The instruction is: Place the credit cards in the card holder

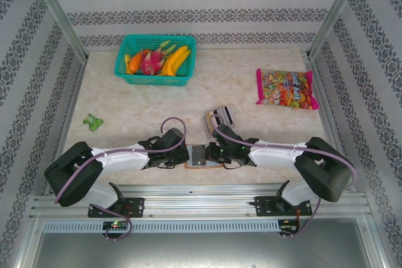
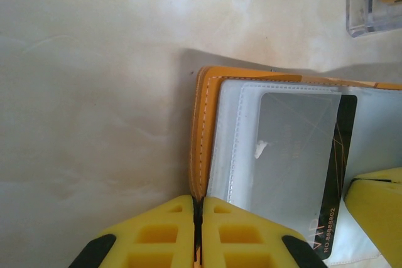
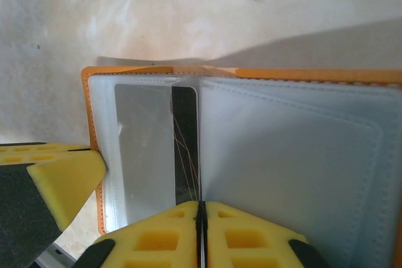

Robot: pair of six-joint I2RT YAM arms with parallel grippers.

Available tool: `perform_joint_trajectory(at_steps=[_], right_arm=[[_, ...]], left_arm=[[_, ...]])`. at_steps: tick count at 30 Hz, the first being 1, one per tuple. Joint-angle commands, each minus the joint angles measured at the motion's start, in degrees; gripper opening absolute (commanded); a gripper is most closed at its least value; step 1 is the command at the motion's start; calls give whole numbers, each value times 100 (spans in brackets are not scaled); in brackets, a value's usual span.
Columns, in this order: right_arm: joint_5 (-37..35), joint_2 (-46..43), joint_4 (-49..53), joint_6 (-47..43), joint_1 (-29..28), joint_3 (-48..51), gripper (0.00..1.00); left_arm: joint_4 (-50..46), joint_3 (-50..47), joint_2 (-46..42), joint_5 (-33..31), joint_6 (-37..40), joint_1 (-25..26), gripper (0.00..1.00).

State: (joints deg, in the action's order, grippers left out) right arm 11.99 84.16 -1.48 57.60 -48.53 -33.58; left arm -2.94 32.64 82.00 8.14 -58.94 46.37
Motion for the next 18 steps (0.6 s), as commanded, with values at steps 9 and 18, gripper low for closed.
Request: perform_joint_trajectory(at_steps=[9, 18], right_arm=[[392, 622, -324, -122, -134, -506, 6], [-183, 269, 729, -422, -154, -725, 12]], left_arm=[[-66, -160, -60, 11, 49, -46, 10], [-271, -173, -172, -153, 48, -49, 12]])
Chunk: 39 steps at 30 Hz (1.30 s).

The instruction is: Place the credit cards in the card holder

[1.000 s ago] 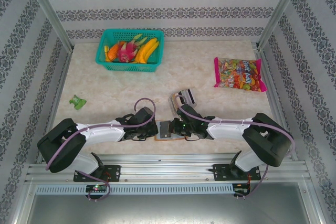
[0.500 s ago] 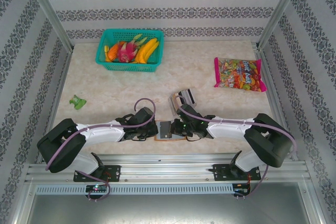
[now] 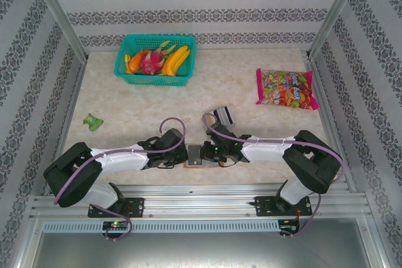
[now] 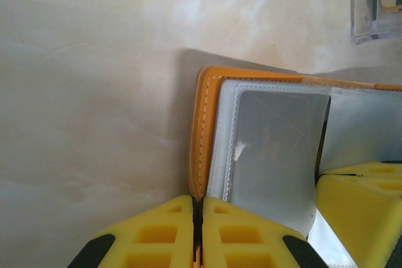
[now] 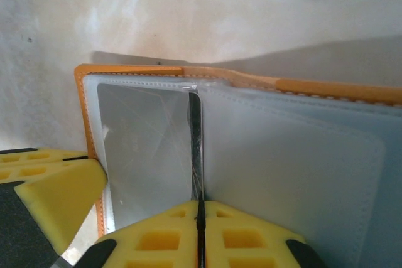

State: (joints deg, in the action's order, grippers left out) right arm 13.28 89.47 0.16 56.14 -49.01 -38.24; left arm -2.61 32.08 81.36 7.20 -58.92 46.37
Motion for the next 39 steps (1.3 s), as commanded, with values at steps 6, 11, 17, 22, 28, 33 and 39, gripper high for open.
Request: perform_joint_trajectory(at_steps=[6, 11, 17, 22, 28, 33, 39], right_arm=[[-1212, -496, 1984, -613, -63, -299, 14], [-1398, -414, 2213, -640, -3, -207, 15], [-1903, -145, 2853, -797, -2, -550, 13], [-1988, -501, 2991, -886, -63, -798, 14], [-2081, -1642, 2751, -1342, 58, -857, 26], [-1982, -2188, 2558, -1863, 758, -836, 34], [-1692, -1785, 3041, -2774, 1396, -1599, 34]], left_arm=[[-474, -95, -171, -227, 71, -49, 11], [-389, -111, -59, -156, 68, -49, 9], [-352, -123, -20, -138, 76, -49, 9], [-409, -95, -102, -169, 106, -49, 11], [-857, 305, -315, -322, 315, -53, 26], [-1281, 820, -407, -563, 558, -65, 37], [-1369, 1312, -246, -458, 750, -389, 48]])
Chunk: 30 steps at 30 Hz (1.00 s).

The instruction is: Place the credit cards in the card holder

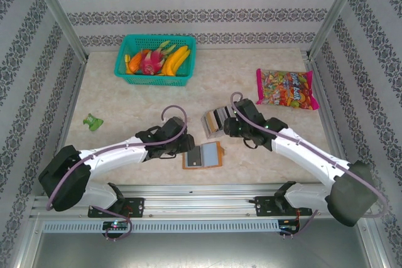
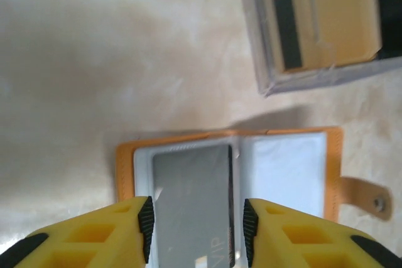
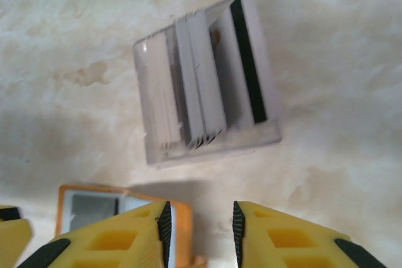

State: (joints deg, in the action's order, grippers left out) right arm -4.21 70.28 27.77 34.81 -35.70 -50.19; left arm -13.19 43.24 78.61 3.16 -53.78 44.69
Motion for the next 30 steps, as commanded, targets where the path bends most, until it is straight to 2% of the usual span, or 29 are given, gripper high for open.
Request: perform_joint_trajectory(at_steps=[1, 6, 11, 17, 20, 25, 30], right_arm=[[119, 212, 245, -785, 79, -491, 34], [395, 994, 321, -1072, 86, -1037, 33], [55, 1724, 577, -1154, -62, -1591, 32], [416, 2223, 386, -1195, -197, -1860, 27], [93, 2586, 534, -1204, -372, -2112, 26], [-871, 3112, 864, -1188, -629, -2566, 27], [-1362, 3429, 1041, -1277, -769, -2820, 28]], left_arm=[[-173, 250, 96, 56, 245, -321, 49], [422, 646, 693, 773, 107, -871, 55], [646, 1464, 1570, 1264, 119, -1031, 63], [1013, 1737, 2225, 1568, -243, -1247, 61], [1406, 1562, 2341, 1767, -482, -1393, 61], [1900, 1417, 2531, 2044, -788, -1604, 61], [2148, 1327, 2604, 2147, -967, -1751, 62]])
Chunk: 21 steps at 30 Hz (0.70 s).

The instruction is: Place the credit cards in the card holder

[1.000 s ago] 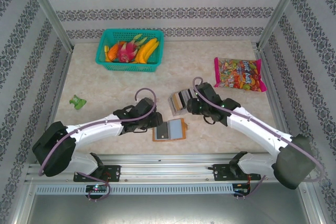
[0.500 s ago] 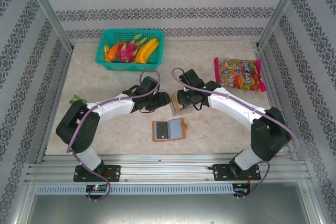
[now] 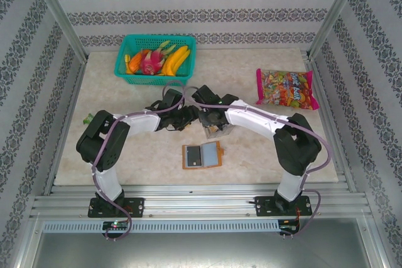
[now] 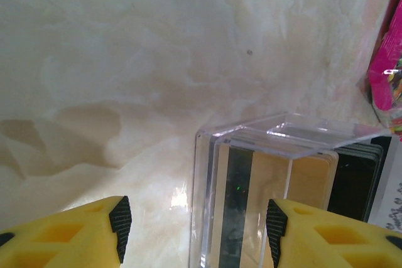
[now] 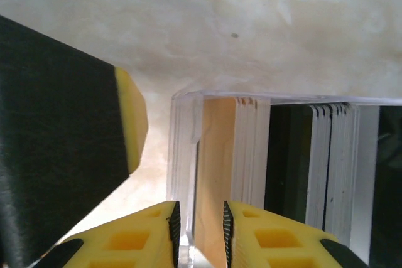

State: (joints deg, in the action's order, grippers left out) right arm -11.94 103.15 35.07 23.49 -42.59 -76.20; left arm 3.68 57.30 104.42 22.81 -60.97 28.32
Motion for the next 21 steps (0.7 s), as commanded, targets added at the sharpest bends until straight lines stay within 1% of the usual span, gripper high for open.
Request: perform_joint_trajectory(at_steps=[1, 7, 12, 21], right_arm=[[-674, 205, 357, -151, -96, -273, 28], [-821, 552, 586, -203, -122, -502, 31], [-896, 759, 626, -278, -136, -579, 32], [-1719, 1154, 914, -370, -347, -781, 31]], left_arm=[[496, -94, 32, 199, -274, -140, 62], [605, -124, 95, 274, -319, -153, 62], [686, -224, 84, 215, -407, -156, 62], [673, -279, 78, 188, -429, -168, 61]])
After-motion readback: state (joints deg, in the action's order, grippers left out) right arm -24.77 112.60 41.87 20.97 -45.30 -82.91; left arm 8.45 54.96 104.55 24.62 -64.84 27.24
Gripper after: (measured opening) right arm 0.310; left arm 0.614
